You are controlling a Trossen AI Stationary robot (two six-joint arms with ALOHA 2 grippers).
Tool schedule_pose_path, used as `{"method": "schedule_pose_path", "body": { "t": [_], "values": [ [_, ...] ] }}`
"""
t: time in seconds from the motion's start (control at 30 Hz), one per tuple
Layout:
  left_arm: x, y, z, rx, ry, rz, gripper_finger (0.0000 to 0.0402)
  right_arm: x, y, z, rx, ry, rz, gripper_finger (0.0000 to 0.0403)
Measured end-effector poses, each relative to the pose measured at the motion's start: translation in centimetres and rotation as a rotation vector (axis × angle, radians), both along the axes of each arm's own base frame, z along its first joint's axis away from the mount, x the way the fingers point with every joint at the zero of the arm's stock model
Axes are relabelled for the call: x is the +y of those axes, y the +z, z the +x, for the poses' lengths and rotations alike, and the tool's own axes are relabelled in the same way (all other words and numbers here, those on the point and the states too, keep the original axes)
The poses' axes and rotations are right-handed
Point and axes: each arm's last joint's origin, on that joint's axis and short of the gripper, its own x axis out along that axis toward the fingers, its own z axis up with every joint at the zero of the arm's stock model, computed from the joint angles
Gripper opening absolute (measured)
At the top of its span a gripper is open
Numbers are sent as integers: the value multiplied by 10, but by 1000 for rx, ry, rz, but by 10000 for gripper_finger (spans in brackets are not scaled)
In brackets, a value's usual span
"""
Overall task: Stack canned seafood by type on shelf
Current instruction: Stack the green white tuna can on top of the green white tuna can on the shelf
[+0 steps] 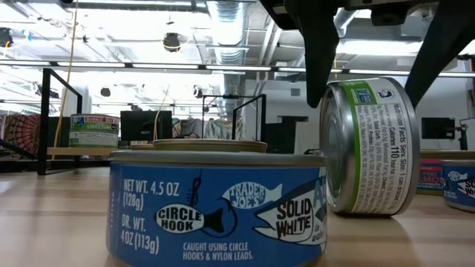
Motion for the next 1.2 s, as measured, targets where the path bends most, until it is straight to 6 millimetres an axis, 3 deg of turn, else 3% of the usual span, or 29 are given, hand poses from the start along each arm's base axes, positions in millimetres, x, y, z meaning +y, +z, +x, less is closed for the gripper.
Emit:
{"method": "schedule_pose_path", "body": {
  "t": [0.2,0.43,0.8,1.0,1.2],
  "values": [
    [0,-1,0,21,52,-68,190,0,0,0,6,-1,-4,238],
    [5,0,1,-23,179,-45,190,-4,-1,-5,54,-26,-26,162],
    [9,-2,11,-73,259,-24,190,-10,2,-6,29,-184,-48,170],
    [13,-24,33,-92,291,138,198,-26,33,-7,-68,-356,30,162],
    [24,-23,43,-112,338,150,251,-36,61,-8,-232,-512,91,164]
  ]
}}
